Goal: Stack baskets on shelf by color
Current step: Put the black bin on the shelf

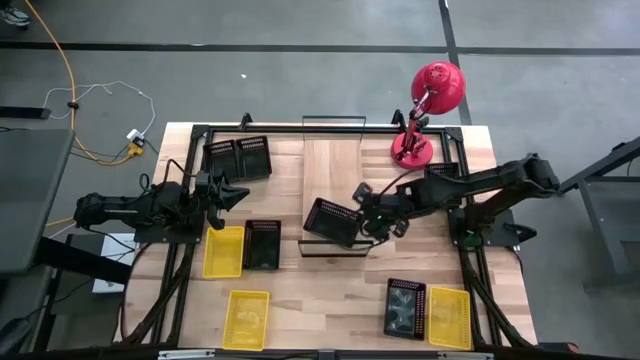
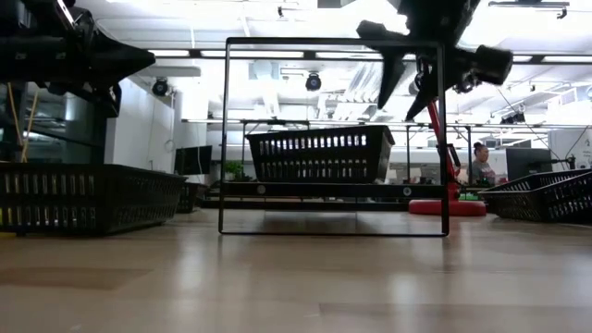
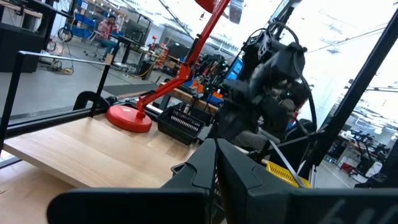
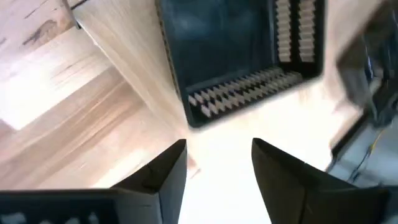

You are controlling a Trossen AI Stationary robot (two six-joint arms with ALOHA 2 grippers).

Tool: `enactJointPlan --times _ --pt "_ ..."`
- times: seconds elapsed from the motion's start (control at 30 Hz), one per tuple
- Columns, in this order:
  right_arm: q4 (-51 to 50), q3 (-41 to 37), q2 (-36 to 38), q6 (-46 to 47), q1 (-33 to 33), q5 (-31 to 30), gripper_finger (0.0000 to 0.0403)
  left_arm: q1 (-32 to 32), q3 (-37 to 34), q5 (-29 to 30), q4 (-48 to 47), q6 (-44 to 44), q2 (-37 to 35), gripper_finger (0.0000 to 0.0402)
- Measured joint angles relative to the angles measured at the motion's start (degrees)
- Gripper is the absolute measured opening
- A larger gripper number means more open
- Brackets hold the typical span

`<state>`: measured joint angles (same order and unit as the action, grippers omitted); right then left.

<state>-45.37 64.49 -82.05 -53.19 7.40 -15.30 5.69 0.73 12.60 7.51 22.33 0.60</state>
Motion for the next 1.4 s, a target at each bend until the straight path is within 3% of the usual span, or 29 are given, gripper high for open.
enactJointPlan --times 0.13,0.23,0.33,0.43,0.63,0.8,1.0,1.27,1.4 --pt "-1.0 0.0 4.1 14.2 -2.9 3.0 0.0141 0.0 0.0 0.0 0.0 0.0 0.0 0.0003" --pt "1.2 -1.3 6.3 32.2 -7.3 13.7 0.011 0.0 0.0 0.0 0.0 0.0 0.0 0.0003" --pt "10.5 -6.7 8.5 47.2 -10.7 22.6 0.0056 0.0 0.0 0.0 0.0 0.0 0.0 0.0003" --pt "21.9 -14.2 9.7 58.9 -11.5 25.5 0.001 0.0 0.0 0.0 0.0 0.0 0.0 0.0003" --pt "37.0 -21.5 9.6 77.8 -11.0 25.0 0.0003 0.0 0.0 0.0 0.0 0.0 0.0 0.0003" --pt "36.1 -21.3 9.6 81.7 -9.0 23.6 0.0001 0.0 0.0 0.0 0.0 0.0 0.0 0.0003" --pt "29.5 -21.2 9.6 79.7 -4.8 25.2 0.0 0.0 0.0 0.0 0.0 0.0 0.0 0.0003" --pt "23.3 -21.1 8.3 72.3 -2.5 16.0 0.0 0.0 0.0 0.0 0.0 0.0 0.0 0.0003" --pt "25.0 -21.2 4.6 67.9 -2.9 15.5 0.0 0.0 0.0 0.0 0.0 0.0 0.0 0.0003"
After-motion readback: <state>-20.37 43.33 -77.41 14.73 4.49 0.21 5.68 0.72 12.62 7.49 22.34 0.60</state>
